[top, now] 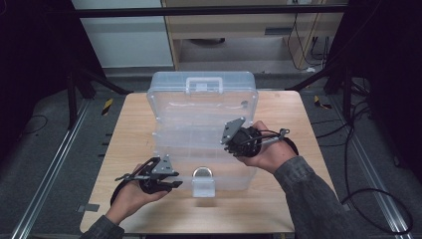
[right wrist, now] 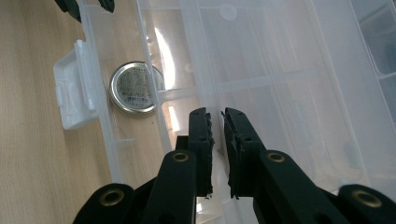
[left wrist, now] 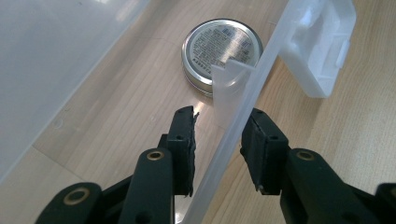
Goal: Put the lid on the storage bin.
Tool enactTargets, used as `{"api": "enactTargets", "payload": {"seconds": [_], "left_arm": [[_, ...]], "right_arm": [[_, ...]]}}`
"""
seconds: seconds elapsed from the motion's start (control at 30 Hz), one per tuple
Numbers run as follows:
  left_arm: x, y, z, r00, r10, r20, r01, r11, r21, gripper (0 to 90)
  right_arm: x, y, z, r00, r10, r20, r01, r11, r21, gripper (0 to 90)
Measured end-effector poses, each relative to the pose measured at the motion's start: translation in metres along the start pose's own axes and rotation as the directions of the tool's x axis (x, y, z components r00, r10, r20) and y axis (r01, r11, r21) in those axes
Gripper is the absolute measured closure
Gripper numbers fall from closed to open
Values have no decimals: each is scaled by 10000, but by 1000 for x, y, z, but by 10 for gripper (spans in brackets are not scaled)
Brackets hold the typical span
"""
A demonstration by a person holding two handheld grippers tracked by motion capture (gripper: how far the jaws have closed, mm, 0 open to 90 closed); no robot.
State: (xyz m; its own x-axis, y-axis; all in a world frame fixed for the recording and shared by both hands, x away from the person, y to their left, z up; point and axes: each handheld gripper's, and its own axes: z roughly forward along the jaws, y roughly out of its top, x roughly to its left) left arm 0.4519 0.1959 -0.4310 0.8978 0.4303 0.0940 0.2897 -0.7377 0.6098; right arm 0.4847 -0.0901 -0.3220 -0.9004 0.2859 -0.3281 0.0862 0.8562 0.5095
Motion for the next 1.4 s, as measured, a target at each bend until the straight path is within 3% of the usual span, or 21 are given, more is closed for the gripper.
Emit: {"api": "enactTargets", "payload": {"seconds": [0.1, 0.17, 0.3, 0.37, 0.43, 0.47, 0.5, 0.53, 0.57, 0.63, 0.67, 0.7, 0.77, 0.8, 0.9, 1.0, 1.1, 1.27, 1.4], "left_arm": [[-1, -1, 0, 9997, -140, -188, 139, 9999, -42, 611], [-1, -2, -3, 9994, -254, -246, 250, 9995, -171, 537], [-2, -5, -18, 9993, -358, -147, 346, 9966, -748, 490], [-4, -6, -28, 9988, -397, -293, 368, 9948, -949, 461], [-5, -7, -38, 9969, -752, -222, 714, 9876, -1396, 450], [-5, -7, -38, 9969, -752, -222, 714, 9876, -1396, 447], [-5, -9, -50, 9958, -909, -125, 874, 9809, -1740, 452], [-5, -9, -50, 9958, -909, -125, 874, 9809, -1740, 465], [-3, -10, -62, 9930, -1170, 124, 1171, 9721, -2031, 485], [1, -11, -75, 9885, -1495, 243, 1510, 9603, -2347, 540], [1, -11, -75, 9885, -1495, 243, 1510, 9603, -2347, 580], [6, -11, -88, 9869, -1615, -4, 1559, 9534, -2582, 617], [9, -11, -94, 9855, -1688, -152, 1590, 9518, -2622, 687], [18, -10, -104, 9799, -1962, -356, 1787, 9435, -2789, 713], [33, -7, -114, 9695, -2376, -602, 2091, 9297, -3033, 790], [41, -4, -118, 9666, -2478, -661, 2171, 9277, -3035, 844], [54, 5, -120, 9549, -2772, -1068, 2343, 9238, -3029, 893], [62, 15, -118, 9517, -2839, -1168, 2373, 9217, -3067, 898], [68, 25, -113, 9470, -2972, -1216, 2453, 9138, -3236, 898]], "right_arm": [[-1, 0, 0, 10000, 18, -16, -18, 10000, 7, 817], [-1, 0, 0, 10000, 11, -21, -11, 10000, 13, 817], [-1, 0, -1, 10000, 14, -11, -14, 10000, 8, 817], [-1, -1, -1, 10000, 17, -12, -17, 10000, 13, 817], [-1, 0, -1, 10000, 18, -18, -18, 10000, 9, 817], [-1, 0, -1, 10000, 18, -18, -18, 10000, 9, 817], [-1, 0, 0, 10000, 29, -35, -29, 10000, -7, 818], [-1, 0, 0, 10000, 4, -24, -4, 10000, -17, 818], [-1, -1, 0, 10000, -9, -34, 9, 10000, -17, 820], [0, -1, 0, 10000, 13, -70, -13, 10000, -27, 821], [0, -1, 0, 10000, 13, -70, -13, 10000, -27, 821], [0, -1, 0, 10000, 14, -82, -14, 10000, -21, 821], [0, -1, 0, 10000, 14, -87, -14, 10000, -17, 821], [0, -1, 0, 10000, 26, -90, -26, 10000, -3, 822], [1, -1, 0, 10000, 60, -65, -60, 10000, -14, 822], [1, -2, 0, 10000, 33, -91, -33, 10000, -30, 821], [2, -2, 0, 9999, 32, -126, -33, 10000, -42, 822], [2, -3, 0, 9999, 22, -138, -23, 10000, -44, 821], [3, -3, 0, 9999, 41, -163, -42, 10000, -24, 821]]}}
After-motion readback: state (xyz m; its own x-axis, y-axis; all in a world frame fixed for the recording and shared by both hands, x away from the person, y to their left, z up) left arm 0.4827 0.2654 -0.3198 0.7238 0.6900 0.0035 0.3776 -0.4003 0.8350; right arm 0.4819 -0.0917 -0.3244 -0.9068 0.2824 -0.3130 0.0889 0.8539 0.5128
